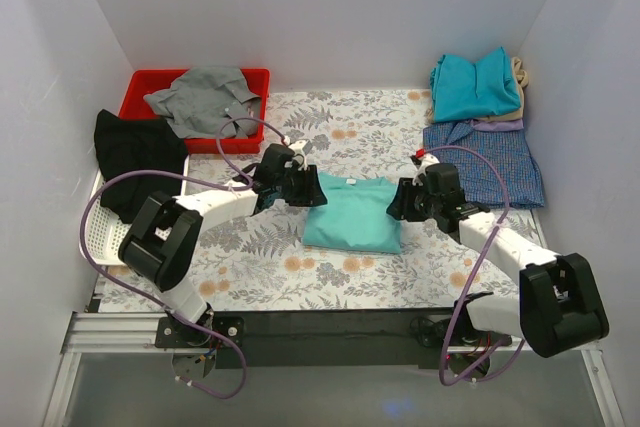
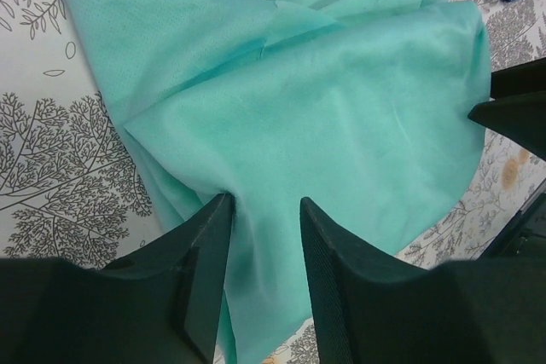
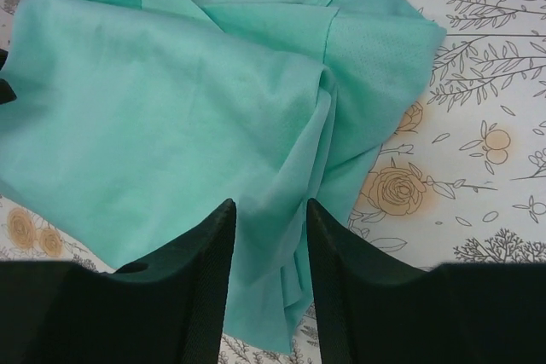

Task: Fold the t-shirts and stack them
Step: Fold the tshirt

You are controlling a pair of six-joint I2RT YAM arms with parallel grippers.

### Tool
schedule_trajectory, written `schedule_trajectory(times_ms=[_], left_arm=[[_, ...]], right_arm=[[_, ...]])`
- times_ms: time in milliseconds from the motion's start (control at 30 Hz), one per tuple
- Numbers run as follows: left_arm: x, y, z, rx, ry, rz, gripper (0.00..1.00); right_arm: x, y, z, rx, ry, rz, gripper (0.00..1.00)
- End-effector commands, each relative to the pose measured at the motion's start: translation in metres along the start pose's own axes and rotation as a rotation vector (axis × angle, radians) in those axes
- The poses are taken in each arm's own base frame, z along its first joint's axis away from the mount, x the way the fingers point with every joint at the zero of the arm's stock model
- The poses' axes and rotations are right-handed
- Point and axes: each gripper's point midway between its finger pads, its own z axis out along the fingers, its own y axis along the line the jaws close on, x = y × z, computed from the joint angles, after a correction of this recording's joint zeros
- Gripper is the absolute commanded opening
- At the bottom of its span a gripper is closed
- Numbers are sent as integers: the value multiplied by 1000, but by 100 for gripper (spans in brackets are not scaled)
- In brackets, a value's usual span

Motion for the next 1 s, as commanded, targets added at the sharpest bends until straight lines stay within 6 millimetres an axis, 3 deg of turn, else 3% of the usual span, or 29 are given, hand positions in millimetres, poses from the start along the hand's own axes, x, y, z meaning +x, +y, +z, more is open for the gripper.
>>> schedule_trajectory(times_ms=[0, 100, 233, 333, 467, 667, 800, 867, 933, 967], left_arm=[[-10, -10, 3, 46, -12, 18, 36], [-5, -10, 7, 57, 12, 10, 26], [-1, -9, 12, 65, 30, 9, 6], [-10, -15, 7, 76, 4, 27, 1], [-40, -34, -12, 113, -97, 88, 0], [-65, -46, -23, 132, -191, 140, 0], [-81, -38, -9, 100, -244, 164, 0], [-82, -23, 7, 55, -249, 158, 0], [-78, -10, 23, 47, -244, 150, 1], [-77, -1, 30, 24, -243, 156, 5]], right_arm=[[-22, 11, 8, -52, -60, -19, 44], [-26, 13, 13, -65, -52, -24, 38], [-26, 14, 20, -71, -41, -26, 14], [-36, 18, 13, -79, -82, -40, 7], [-52, 18, -5, -53, -171, -62, 6], [-66, 16, -22, -17, -242, -90, 8], [-57, 0, -4, 42, -193, -98, 7], [-59, -13, 4, 99, -206, -112, 6], [-60, -29, 18, 153, -220, -115, 13], [-62, -31, 24, 152, -212, -119, 13]])
